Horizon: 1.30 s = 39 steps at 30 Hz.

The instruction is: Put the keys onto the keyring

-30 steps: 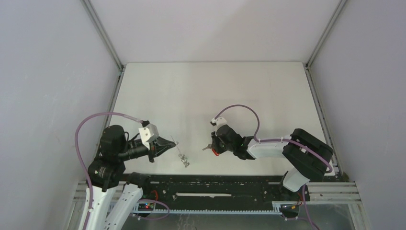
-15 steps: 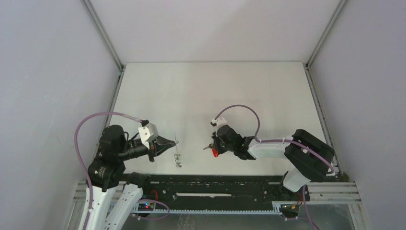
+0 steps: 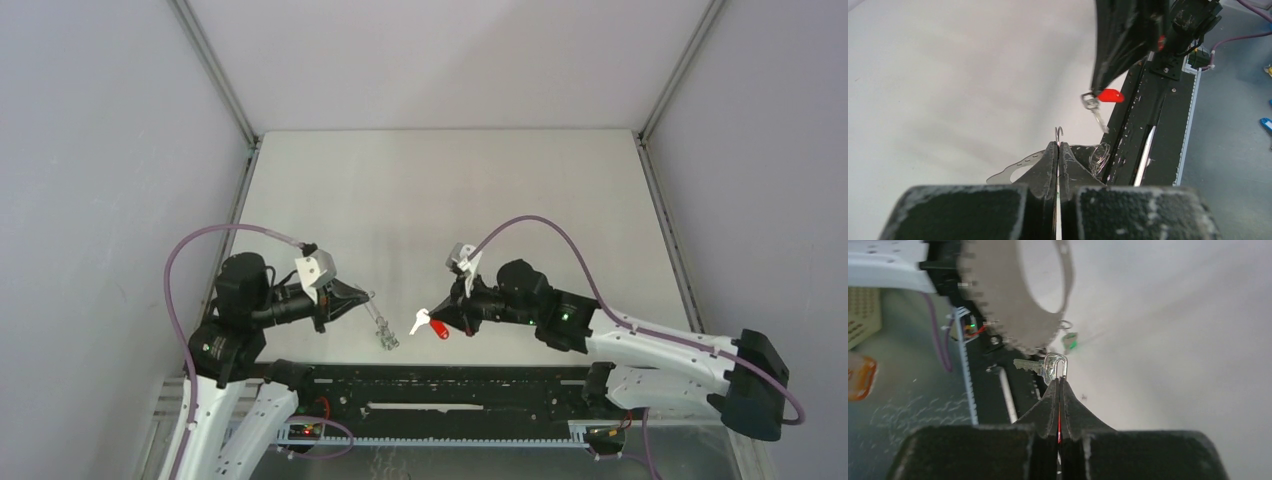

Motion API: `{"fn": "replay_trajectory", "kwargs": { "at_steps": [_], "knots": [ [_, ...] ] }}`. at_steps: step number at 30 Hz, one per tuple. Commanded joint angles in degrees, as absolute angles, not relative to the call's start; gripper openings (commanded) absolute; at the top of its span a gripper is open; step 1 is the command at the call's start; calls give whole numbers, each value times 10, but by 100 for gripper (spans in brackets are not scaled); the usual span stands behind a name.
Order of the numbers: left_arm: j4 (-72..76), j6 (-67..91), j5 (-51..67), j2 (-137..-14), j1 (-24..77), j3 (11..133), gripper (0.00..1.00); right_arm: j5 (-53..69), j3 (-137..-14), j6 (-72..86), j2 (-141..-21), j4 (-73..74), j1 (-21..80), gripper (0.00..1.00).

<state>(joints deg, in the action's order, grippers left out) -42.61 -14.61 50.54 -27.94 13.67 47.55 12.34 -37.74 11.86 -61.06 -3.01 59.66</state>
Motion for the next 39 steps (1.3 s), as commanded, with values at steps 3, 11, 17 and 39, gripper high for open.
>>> {"fn": "replay_trajectory", "kwargs": {
  "at_steps": [3,11,17,39],
  "knots": [
    [-409,-158,502,-282,149,474,0,138,-428,52,-592,49,637,0],
    [-400,-144,504,-272,149,476,0,1,-390,91,-682,71,599,0],
    [-394,-136,504,-264,149,476,0,-64,-333,118,-750,-40,597,0],
    [-388,-125,498,-248,149,465,0,-36,-270,222,-765,-121,557,50]
  ]
}}
